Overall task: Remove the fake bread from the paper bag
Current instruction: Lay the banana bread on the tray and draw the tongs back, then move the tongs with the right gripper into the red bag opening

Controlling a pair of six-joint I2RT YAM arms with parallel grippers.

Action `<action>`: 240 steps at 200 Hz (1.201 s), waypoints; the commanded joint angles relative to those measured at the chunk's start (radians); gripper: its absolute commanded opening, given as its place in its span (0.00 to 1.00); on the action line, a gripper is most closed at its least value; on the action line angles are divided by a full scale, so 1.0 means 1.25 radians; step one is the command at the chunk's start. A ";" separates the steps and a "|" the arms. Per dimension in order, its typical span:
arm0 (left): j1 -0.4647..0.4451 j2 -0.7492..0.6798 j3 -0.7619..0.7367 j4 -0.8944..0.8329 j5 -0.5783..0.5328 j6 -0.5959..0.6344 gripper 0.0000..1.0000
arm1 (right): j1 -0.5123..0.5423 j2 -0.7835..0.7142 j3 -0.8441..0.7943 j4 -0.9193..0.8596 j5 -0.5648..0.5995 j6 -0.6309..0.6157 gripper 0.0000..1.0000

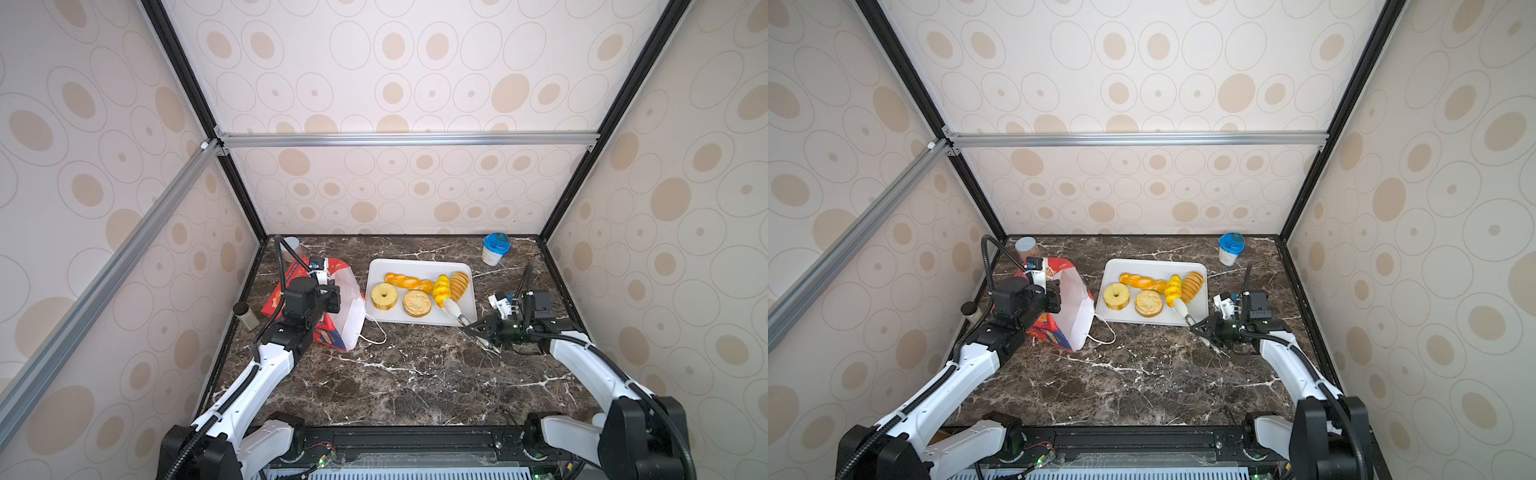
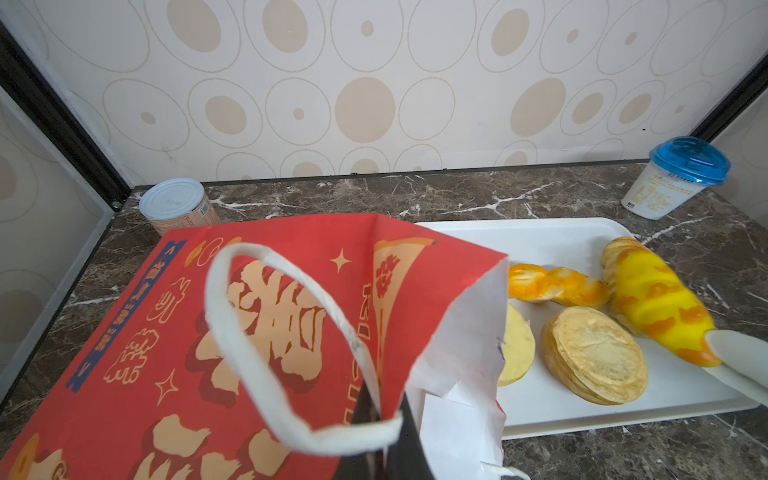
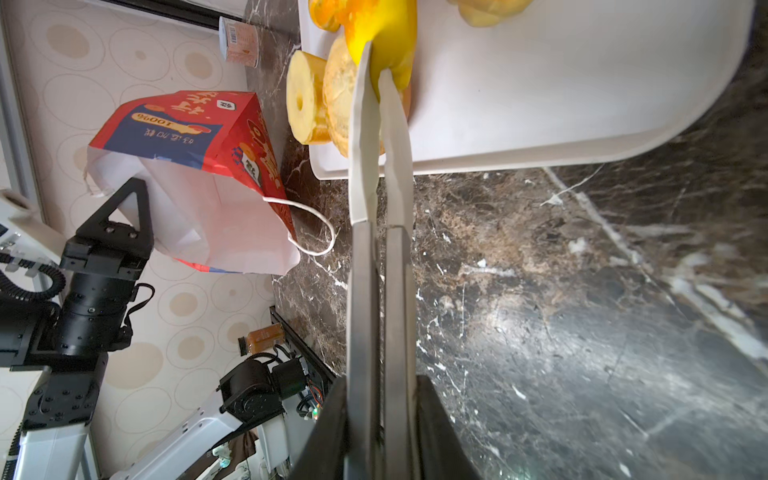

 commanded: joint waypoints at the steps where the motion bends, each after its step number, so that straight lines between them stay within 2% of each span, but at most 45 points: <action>1: 0.008 -0.011 0.008 0.027 0.025 0.016 0.00 | -0.002 0.042 -0.026 0.078 -0.079 0.003 0.00; 23: 0.010 -0.021 -0.001 0.028 0.025 0.016 0.00 | -0.002 0.049 -0.036 0.067 -0.087 -0.002 0.03; 55: 0.010 -0.024 -0.008 0.025 0.044 0.012 0.00 | -0.003 0.038 -0.027 0.017 -0.051 -0.027 0.30; 81: 0.010 -0.031 -0.002 0.007 0.070 0.022 0.00 | -0.005 -0.006 -0.014 -0.048 0.021 -0.044 0.40; 143: 0.010 -0.066 0.002 -0.033 0.094 0.049 0.00 | -0.007 -0.148 0.019 -0.183 0.125 -0.052 0.43; 172: 0.010 -0.074 -0.007 -0.020 0.167 0.064 0.00 | 0.004 -0.165 0.023 -0.169 0.030 -0.008 0.42; 200: 0.010 -0.084 -0.002 -0.050 0.220 0.086 0.00 | 0.120 -0.178 0.076 -0.175 0.010 0.028 0.41; 240: 0.004 -0.110 -0.007 -0.111 0.243 0.114 0.00 | 0.356 -0.173 0.162 -0.053 -0.019 0.183 0.41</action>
